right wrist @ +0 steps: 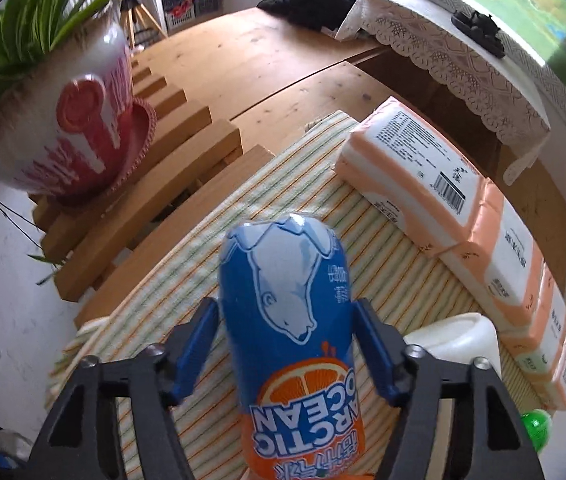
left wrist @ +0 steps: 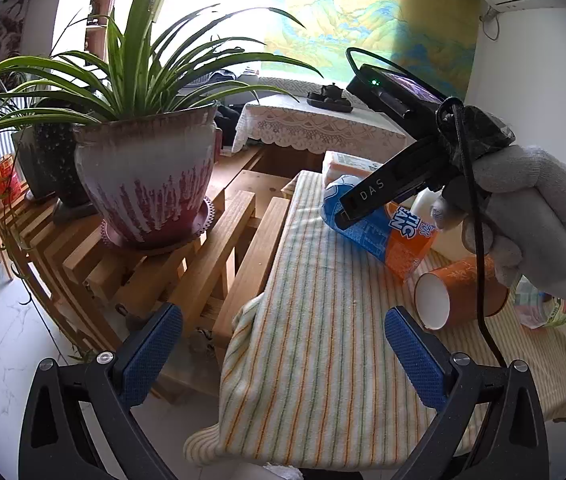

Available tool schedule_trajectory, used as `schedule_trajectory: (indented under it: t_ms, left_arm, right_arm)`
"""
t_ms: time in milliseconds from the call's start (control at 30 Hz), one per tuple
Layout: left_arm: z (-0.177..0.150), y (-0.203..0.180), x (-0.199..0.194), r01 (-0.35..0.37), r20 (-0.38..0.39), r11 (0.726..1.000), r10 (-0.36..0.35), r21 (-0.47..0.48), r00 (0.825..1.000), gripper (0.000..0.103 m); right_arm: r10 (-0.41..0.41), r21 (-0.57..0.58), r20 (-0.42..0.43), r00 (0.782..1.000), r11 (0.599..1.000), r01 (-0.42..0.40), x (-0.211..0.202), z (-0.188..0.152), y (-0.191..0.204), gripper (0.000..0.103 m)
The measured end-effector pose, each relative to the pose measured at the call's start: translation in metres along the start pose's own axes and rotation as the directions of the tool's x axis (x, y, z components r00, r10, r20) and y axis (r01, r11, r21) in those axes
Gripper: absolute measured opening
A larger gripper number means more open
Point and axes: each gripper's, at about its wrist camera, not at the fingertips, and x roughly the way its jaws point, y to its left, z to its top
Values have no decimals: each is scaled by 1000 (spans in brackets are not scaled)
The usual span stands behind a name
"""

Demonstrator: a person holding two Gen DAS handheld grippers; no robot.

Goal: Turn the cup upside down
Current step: 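Lift the blue bottle with the right gripper and carry it toward the left gripper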

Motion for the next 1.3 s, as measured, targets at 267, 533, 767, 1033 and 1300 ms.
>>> schedule_trajectory:
  t_ms: [267, 533, 767, 1033, 1300]
  left_arm:
    - [-1, 2, -10, -15, 13, 1000, 15, -4, 1000, 102]
    - [-4, -7, -34, -14, 32, 1000, 14, 13, 999, 102]
    - [-7, -11, -54, 19, 28, 1000, -19, 8, 999, 102]
    - [-11, -24, -70, 44, 42, 998, -45, 35, 998, 102]
    - [-10, -25, -75, 45, 48, 999, -46, 29, 998, 102]
  right_arm:
    - [-18, -46, 60, 998, 999, 21, -23, 2, 14, 61]
    - [-16, -105, 203, 979, 994, 38, -112, -31, 20, 61]
    - [-9, -192, 180, 984, 980, 44, -158, -116, 26, 61]
    - [-52, -212, 27, 998, 976, 56, -117, -197, 20, 61]
    - [-90, -200, -21, 996, 976, 83, -80, -203, 12, 61]
